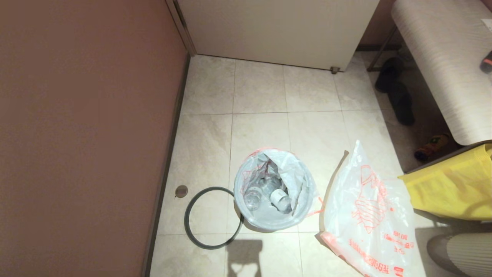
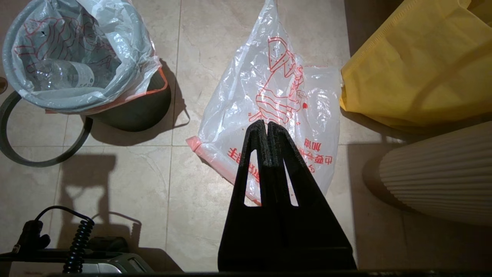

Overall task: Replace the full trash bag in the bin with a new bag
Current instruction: Place the trash bag on the floor

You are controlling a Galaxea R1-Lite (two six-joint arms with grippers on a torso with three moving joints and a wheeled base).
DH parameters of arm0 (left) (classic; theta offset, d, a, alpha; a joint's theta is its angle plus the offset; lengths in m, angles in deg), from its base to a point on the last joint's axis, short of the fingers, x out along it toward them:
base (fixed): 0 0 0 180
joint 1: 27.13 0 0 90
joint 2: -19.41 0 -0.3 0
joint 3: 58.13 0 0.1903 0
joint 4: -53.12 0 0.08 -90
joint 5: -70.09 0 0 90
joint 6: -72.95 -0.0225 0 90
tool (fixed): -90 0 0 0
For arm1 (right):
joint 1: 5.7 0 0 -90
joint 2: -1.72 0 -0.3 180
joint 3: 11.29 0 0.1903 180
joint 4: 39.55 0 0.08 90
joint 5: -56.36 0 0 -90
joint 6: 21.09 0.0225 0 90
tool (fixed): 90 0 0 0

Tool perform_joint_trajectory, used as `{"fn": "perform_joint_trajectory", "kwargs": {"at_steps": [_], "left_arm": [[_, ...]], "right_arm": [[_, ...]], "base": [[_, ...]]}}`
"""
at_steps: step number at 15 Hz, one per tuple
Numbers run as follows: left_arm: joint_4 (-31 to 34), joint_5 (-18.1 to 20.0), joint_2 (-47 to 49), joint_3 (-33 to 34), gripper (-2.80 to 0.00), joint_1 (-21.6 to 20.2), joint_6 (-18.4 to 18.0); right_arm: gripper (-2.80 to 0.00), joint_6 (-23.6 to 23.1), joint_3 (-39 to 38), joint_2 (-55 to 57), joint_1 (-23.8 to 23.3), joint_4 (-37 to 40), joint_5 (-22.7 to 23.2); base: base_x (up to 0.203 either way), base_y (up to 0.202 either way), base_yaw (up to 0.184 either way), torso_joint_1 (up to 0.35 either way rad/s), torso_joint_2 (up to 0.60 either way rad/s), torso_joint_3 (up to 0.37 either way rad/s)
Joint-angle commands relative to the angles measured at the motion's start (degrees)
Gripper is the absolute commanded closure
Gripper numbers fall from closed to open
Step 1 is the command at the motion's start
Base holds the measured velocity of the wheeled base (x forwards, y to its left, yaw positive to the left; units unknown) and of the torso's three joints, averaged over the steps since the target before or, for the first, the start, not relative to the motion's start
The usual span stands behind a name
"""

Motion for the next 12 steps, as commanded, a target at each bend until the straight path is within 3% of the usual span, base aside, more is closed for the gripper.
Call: {"fn": "perform_joint_trajectory", "kwargs": {"at_steps": [1,4,6,10,12], "left_arm": [[0.11,0.01,0.11,0.02,0.00,0.00,0.03],[0.05,0.01,0.11,0.02,0.00,0.00,0.03],[0.05,0.01,0.11,0.02,0.00,0.00,-0.02],[0.05,0.01,0.11,0.02,0.00,0.00,0.03],[0.05,0.01,0.11,0.02,0.00,0.00,-0.02]], "right_arm": [[0.00,-1.41,-0.03,0.00,0.04,0.00,0.22],[0.00,-5.82,-0.09,0.00,0.02,-0.06,0.54],[0.00,-3.54,-0.04,0.00,0.02,0.21,0.52],[0.00,-3.84,1.42,0.01,0.02,0.22,0.93],[0.00,-3.84,7.31,0.89,0.01,1.54,2.95]], "base": [[0.000,0.000,0.000,0.000,0.00,0.000],[0.000,0.000,0.000,0.000,0.00,0.000],[0.000,0.000,0.000,0.000,0.00,0.000],[0.000,0.000,0.000,0.000,0.00,0.000],[0.000,0.000,0.000,0.000,0.00,0.000]]}}
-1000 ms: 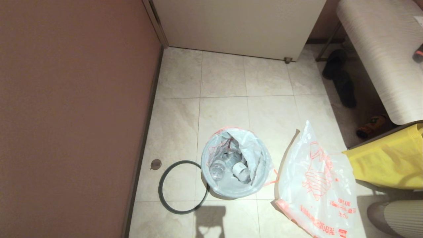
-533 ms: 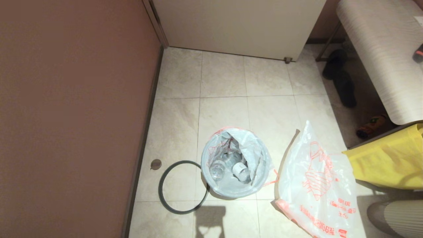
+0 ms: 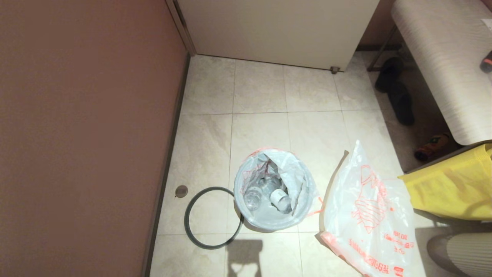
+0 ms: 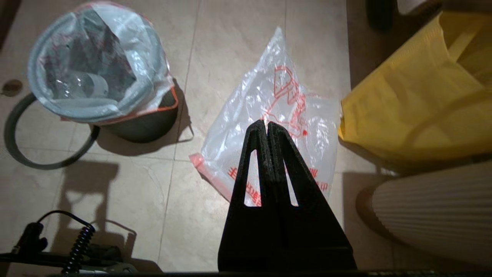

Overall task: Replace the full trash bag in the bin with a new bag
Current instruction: Place the trash bag on the floor

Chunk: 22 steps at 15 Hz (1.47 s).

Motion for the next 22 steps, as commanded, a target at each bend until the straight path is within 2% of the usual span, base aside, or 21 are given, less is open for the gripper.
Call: {"fn": "perform_joint_trajectory", "kwargs": {"at_steps": [1,4,8,11,13,15,18,20,22], "left_arm": [[0.08,-0.02,0.09,-0.01,0.00,0.00,-0.03],[0.16,-0.02,0.09,-0.01,0.00,0.00,0.06],[0.08,-0.02,0.09,-0.01,0.00,0.00,0.06],[0.08,-0.02,0.09,-0.01,0.00,0.00,-0.03],[0.08,-0.02,0.09,-0.01,0.00,0.00,0.06],[0.10,-0.02,0.09,-0.01,0.00,0.00,0.06],[0.08,-0.02,0.09,-0.01,0.00,0.00,0.06],[0.08,-0.02,0.09,-0.01,0.00,0.00,0.06],[0.08,-0.02,0.09,-0.01,0.00,0.00,-0.02]], "right_arm": [[0.00,-0.04,4.75,3.08,-0.01,1.60,0.76],[0.00,1.39,12.48,20.13,0.03,3.24,1.32],[0.00,6.79,26.83,45.74,0.71,3.89,1.54],[0.00,11.09,32.89,65.29,3.14,2.49,2.05],[0.00,12.72,34.20,77.57,4.23,-2.36,3.02],[0.00,13.82,34.93,90.56,4.79,-11.26,3.84],[0.00,13.80,37.67,103.10,5.96,-21.70,5.43],[0.00,11.45,40.67,109.60,5.29,-23.70,10.85],[0.00,9.96,44.90,116.31,4.75,-24.08,14.02]], "base": [[0.000,0.000,0.000,0.000,0.00,0.000],[0.000,0.000,0.000,0.000,0.00,0.000],[0.000,0.000,0.000,0.000,0.00,0.000],[0.000,0.000,0.000,0.000,0.00,0.000],[0.000,0.000,0.000,0.000,0.00,0.000],[0.000,0.000,0.000,0.000,0.00,0.000],[0.000,0.000,0.000,0.000,0.00,0.000],[0.000,0.000,0.000,0.000,0.00,0.000],[0.000,0.000,0.000,0.000,0.00,0.000]]}}
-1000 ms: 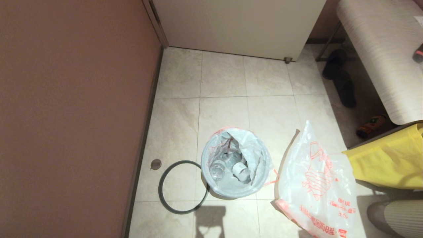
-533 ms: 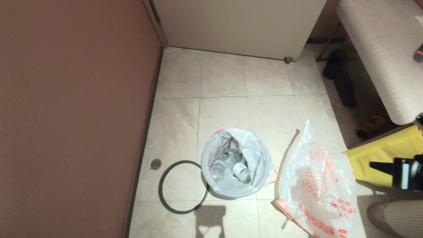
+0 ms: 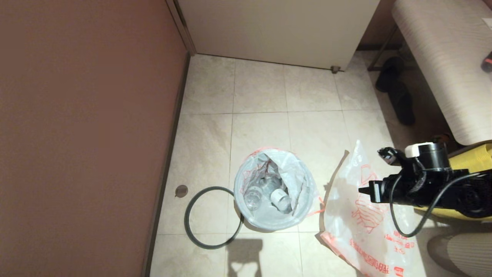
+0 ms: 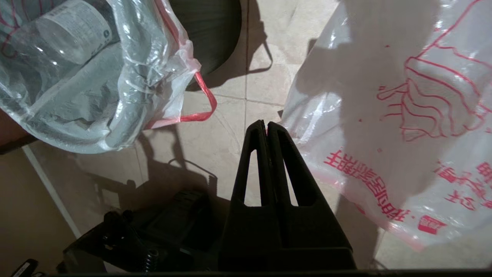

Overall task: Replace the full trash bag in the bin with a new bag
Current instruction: Place the trash bag on the floor

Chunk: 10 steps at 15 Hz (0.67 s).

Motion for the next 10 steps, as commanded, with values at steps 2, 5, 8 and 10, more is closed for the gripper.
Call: {"fn": "perform_joint_trajectory", "kwargs": {"at_steps": [2,5,8,10], "left_arm": [[0.09,0.02,0.09,-0.01,0.00,0.00,0.02],[0.09,0.02,0.09,-0.01,0.00,0.00,0.02],[0.09,0.02,0.07,-0.01,0.00,0.00,0.02],[0.09,0.02,0.09,-0.01,0.00,0.00,0.02]], "right_arm": [[-2.80,-0.83,3.93,10.63,1.37,-0.34,1.92],[-2.80,-1.02,7.22,14.97,3.43,-0.46,1.62],[-2.80,-1.10,12.46,19.20,4.16,-0.17,0.88],[-2.80,-1.20,13.43,20.04,4.31,-0.11,0.76]], "base": [[0.000,0.000,0.000,0.000,0.00,0.000],[0.000,0.000,0.000,0.000,0.00,0.000],[0.000,0.000,0.000,0.000,0.00,0.000],[0.000,0.000,0.000,0.000,0.00,0.000]]}}
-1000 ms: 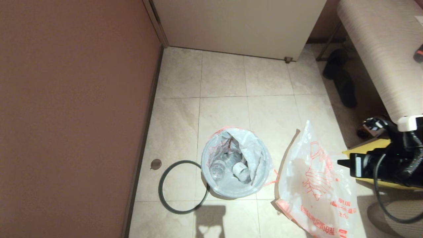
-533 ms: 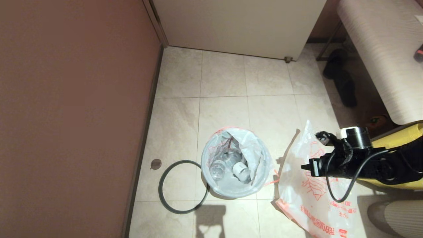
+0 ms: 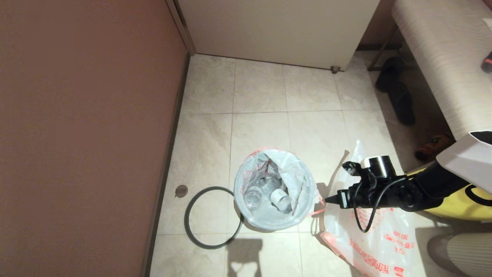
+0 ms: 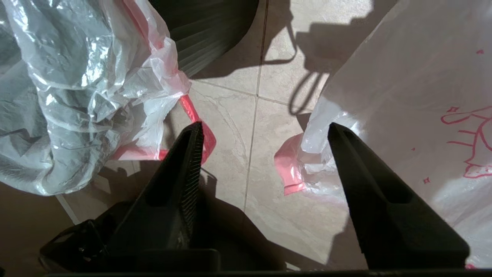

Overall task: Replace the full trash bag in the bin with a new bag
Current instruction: Place the trash bag on the floor

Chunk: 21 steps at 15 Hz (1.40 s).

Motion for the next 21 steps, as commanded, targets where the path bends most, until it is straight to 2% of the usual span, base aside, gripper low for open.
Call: {"fn": "perform_joint_trajectory", "kwargs": {"at_steps": [1,3,13,15,17,21], "left_arm": [[0.08,0.01,0.09,-0.01,0.00,0.00,0.00],[0.14,0.01,0.09,-0.01,0.00,0.00,0.00],[0.08,0.01,0.09,-0.01,0.00,0.00,-0.08],[0.13,0.01,0.09,-0.01,0.00,0.00,-0.05],[0.08,0.01,0.09,-0.01,0.00,0.00,-0.09],[0.08,0.01,0.09,-0.01,0.00,0.00,0.00]], "right_arm": [[-2.80,0.00,1.70,2.40,0.33,0.02,-0.29],[-2.80,0.07,3.76,3.97,0.56,0.93,-2.29],[-2.80,0.45,1.18,-1.54,1.35,2.98,-2.48],[-2.80,0.35,1.18,-0.55,1.79,3.35,-2.94],[-2.80,0.17,1.26,0.89,1.88,3.00,-5.36],[-2.80,0.20,1.34,3.48,2.72,2.93,-5.55]], "base": [[0.000,0.000,0.000,0.000,0.00,0.000],[0.000,0.000,0.000,0.000,0.00,0.000],[0.000,0.000,0.000,0.000,0.00,0.000],[0.000,0.000,0.000,0.000,0.00,0.000],[0.000,0.000,0.000,0.000,0.00,0.000],[0.000,0.000,0.000,0.000,0.00,0.000]]}}
